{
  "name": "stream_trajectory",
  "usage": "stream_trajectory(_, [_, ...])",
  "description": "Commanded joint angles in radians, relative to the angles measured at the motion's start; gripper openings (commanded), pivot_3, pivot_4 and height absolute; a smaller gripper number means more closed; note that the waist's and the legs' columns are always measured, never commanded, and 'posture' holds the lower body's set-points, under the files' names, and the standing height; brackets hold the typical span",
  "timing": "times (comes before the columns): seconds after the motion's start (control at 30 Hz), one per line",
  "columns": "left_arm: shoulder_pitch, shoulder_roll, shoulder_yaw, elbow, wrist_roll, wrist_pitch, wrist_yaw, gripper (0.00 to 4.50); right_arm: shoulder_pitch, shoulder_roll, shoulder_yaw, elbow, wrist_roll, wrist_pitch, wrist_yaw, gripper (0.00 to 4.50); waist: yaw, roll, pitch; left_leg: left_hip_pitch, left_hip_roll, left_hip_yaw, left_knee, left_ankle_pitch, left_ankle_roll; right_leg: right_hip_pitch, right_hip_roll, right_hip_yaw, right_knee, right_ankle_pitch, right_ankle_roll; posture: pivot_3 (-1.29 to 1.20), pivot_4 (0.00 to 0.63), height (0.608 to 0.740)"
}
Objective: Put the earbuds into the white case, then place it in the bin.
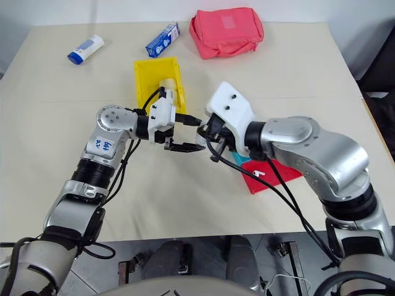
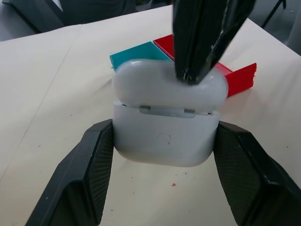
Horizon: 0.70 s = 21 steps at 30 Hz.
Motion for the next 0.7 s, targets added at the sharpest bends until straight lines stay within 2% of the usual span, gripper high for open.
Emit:
stream_trajectory(0.03, [0.006,0.009,0.043,-0.049,-0.03,0.003,0.034,2.8,0.041,-0.055,-0.168,-0.067,0.048,0.026,0.021,0.04,-0.001,0.0,0.0,0.0,0.0,0.0,0.0,0.0,0.0,0.0,0.0,0.0,0.0,0.0,0.0,0.0,0.15,0.74])
stream_trajectory(0.2, [0.003,0.002,0.078,-0.046,-0.049,0.03,0.077,2.8,0.177,-0.101,-0.313,-0.057,0.06,-0.042,0.095,0.04,-0.001,0.0,0.0,0.001,0.001,0.0,0.0,0.0,0.0,0.001,0.001,0.0,0.0,0.0,0.0,0.0,0.15,0.74])
stream_trajectory(0.3, [-0.002,-0.009,0.104,-0.033,-0.06,0.045,0.124,2.8,0.306,-0.09,-0.454,-0.018,0.161,-0.088,0.227,0.62,0.001,-0.001,0.0,0.001,0.001,0.001,0.0,0.0,0.0,0.001,0.001,0.001,0.0,0.0,0.001,0.0,0.15,0.74])
stream_trajectory(0.47, [-0.005,-0.029,0.135,-0.023,-0.069,0.058,0.186,2.8,0.467,-0.082,-0.573,0.02,0.147,-0.296,0.418,2.35,0.004,-0.002,0.001,0.002,0.0,0.001,0.0,0.0,0.0,0.003,0.001,0.001,-0.001,0.002,0.003,0.0,0.15,0.74])
stream_trajectory(0.57, [-0.035,-0.047,0.186,0.036,-0.066,0.081,0.304,2.8,0.533,-0.101,-0.602,0.133,0.135,-0.372,0.545,3.35,0.006,-0.003,0.001,0.003,0.0,0.002,0.0,0.0,0.0,0.004,0.001,0.002,-0.001,0.002,0.003,0.0,0.15,0.74])
stream_trajectory(0.67, [-0.06,-0.05,0.205,0.086,-0.033,0.1,0.416,2.8,0.532,-0.11,-0.6,0.176,0.122,-0.403,0.555,4.41,0.003,-0.004,0.002,0.004,0.0,0.002,0.0,0.0,0.0,0.004,0.001,0.002,-0.001,0.002,0.004,0.0,0.15,0.74])
stream_trajectory(0.7, [-0.068,-0.05,0.21,0.101,-0.027,0.107,0.443,2.8,0.53,-0.108,-0.602,0.178,0.124,-0.409,0.552,4.46,0.003,-0.004,0.002,0.004,0.0,0.002,0.0,0.0,0.0,0.003,0.001,0.002,-0.001,0.002,0.004,0.0,0.15,0.74])
